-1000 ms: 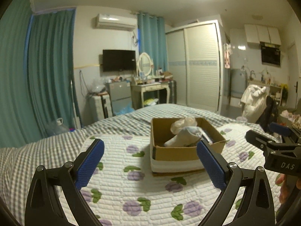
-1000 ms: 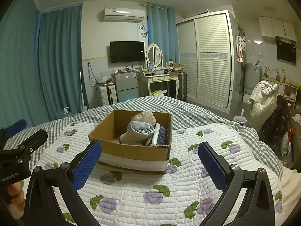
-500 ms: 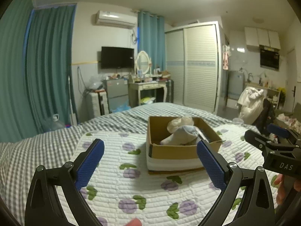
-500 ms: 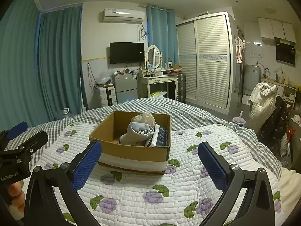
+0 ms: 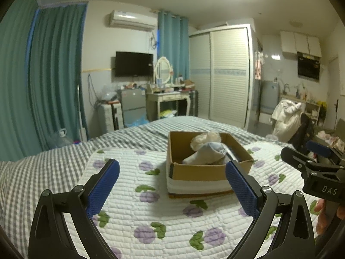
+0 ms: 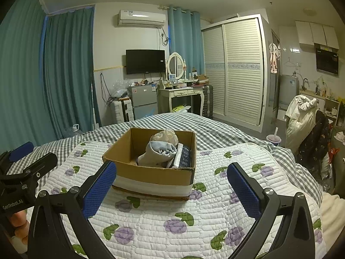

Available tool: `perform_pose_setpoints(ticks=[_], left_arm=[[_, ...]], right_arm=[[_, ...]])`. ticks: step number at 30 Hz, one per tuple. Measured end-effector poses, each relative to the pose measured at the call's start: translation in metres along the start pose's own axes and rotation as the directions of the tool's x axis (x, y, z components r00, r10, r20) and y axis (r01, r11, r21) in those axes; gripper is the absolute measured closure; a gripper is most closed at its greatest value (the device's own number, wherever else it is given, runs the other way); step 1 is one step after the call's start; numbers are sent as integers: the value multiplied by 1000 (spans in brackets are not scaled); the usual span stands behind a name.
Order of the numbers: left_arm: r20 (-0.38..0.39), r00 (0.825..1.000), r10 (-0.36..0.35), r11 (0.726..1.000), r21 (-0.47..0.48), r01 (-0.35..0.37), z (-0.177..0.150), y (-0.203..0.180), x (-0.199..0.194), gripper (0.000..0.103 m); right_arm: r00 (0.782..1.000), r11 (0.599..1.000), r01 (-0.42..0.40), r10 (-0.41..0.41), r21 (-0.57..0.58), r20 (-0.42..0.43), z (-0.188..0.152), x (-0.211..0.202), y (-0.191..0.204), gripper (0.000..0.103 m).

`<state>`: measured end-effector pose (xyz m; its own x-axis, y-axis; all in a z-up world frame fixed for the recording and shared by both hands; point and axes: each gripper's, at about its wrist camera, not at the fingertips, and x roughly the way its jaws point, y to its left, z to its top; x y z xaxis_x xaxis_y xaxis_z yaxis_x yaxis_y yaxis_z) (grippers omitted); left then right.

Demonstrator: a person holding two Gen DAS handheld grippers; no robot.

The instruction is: Organize soft objects

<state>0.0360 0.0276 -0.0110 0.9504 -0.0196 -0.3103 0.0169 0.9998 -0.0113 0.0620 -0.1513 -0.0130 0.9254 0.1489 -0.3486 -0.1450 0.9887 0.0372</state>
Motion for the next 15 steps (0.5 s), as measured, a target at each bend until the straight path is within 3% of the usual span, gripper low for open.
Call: perform_pose_setpoints(ticks=[15], left_arm=[[-1, 1000, 2, 1000, 3, -2, -1, 3, 0, 2]], right_arm=[[1000, 1000, -3, 3, -9, -7, -4, 0, 2, 0]])
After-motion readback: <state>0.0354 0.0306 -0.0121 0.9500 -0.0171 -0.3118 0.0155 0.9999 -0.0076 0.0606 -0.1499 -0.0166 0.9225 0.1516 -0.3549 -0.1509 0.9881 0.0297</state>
